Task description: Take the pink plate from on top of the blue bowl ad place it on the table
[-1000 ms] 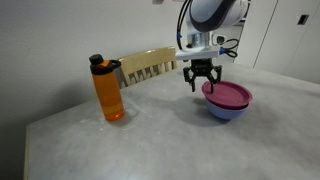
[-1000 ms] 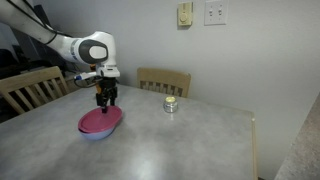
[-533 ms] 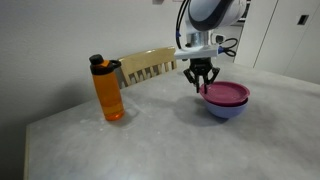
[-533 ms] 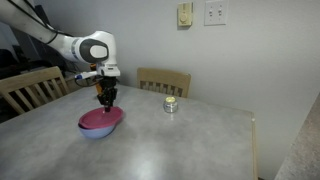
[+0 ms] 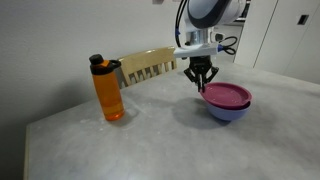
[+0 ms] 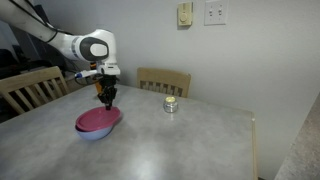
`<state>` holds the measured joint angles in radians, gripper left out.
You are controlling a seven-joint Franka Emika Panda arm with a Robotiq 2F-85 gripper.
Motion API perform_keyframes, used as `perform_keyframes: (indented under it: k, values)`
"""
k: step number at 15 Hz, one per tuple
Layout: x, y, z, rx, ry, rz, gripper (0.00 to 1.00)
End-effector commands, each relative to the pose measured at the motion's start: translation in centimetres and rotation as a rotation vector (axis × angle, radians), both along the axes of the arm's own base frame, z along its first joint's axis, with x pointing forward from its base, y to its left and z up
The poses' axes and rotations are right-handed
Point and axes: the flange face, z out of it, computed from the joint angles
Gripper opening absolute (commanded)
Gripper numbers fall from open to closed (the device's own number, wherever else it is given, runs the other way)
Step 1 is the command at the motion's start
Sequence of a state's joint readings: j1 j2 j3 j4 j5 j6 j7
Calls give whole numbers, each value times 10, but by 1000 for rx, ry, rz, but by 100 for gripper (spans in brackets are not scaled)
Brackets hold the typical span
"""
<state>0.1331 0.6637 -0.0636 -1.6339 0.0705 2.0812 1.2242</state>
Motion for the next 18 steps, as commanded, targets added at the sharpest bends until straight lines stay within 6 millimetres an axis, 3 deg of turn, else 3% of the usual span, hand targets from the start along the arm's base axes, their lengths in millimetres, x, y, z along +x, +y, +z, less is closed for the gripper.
perform_keyframes:
  k: [1, 11, 18]
  values:
    - [-5, 5, 9, 19, 41, 26, 3]
    - [-20, 42, 50, 65, 156, 157, 3]
    - [-12, 106, 84, 101, 191, 333, 3]
